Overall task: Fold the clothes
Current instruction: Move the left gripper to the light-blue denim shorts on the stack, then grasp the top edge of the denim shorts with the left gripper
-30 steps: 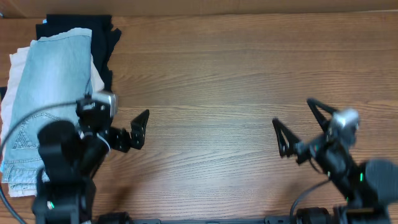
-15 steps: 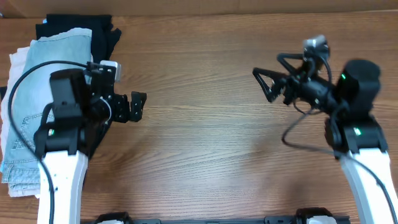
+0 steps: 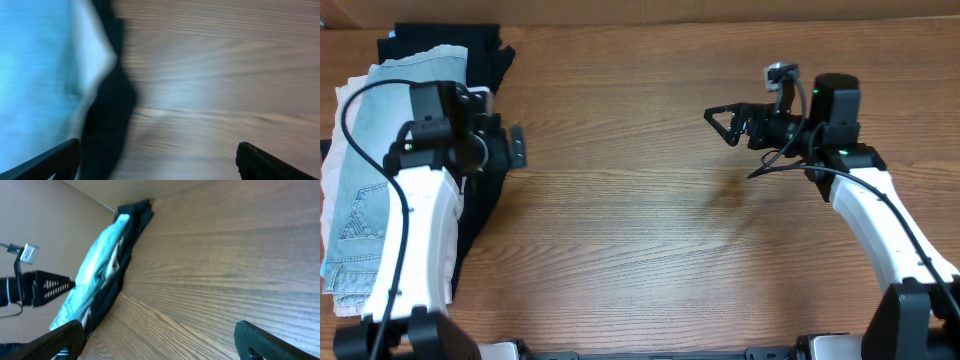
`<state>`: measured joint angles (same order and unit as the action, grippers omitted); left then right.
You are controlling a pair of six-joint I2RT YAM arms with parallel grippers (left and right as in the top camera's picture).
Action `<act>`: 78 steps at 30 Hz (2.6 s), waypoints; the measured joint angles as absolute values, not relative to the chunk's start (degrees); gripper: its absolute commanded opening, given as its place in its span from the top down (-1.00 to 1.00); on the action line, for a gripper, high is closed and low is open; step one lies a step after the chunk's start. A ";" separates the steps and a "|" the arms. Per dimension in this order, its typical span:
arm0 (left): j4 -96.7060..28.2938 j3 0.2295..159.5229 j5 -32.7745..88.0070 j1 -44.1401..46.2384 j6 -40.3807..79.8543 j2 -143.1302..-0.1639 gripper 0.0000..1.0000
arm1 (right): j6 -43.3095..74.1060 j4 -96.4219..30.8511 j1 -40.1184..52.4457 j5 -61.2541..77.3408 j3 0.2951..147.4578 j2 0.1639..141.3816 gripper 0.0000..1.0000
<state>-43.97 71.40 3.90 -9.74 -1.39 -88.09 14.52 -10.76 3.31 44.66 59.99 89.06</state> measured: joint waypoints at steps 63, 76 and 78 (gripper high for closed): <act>-42.02 82.11 -12.91 -15.20 -1.83 -108.95 -0.23 | 14.79 -11.18 11.29 30.46 59.99 89.65 -1.00; -39.11 80.07 -10.52 -15.11 -1.61 -111.70 0.92 | 14.81 -11.18 11.29 30.44 59.99 89.65 -1.00; -39.66 80.14 -10.48 -15.11 -1.61 -111.70 0.92 | 14.83 -11.18 11.29 30.46 59.99 89.65 -1.00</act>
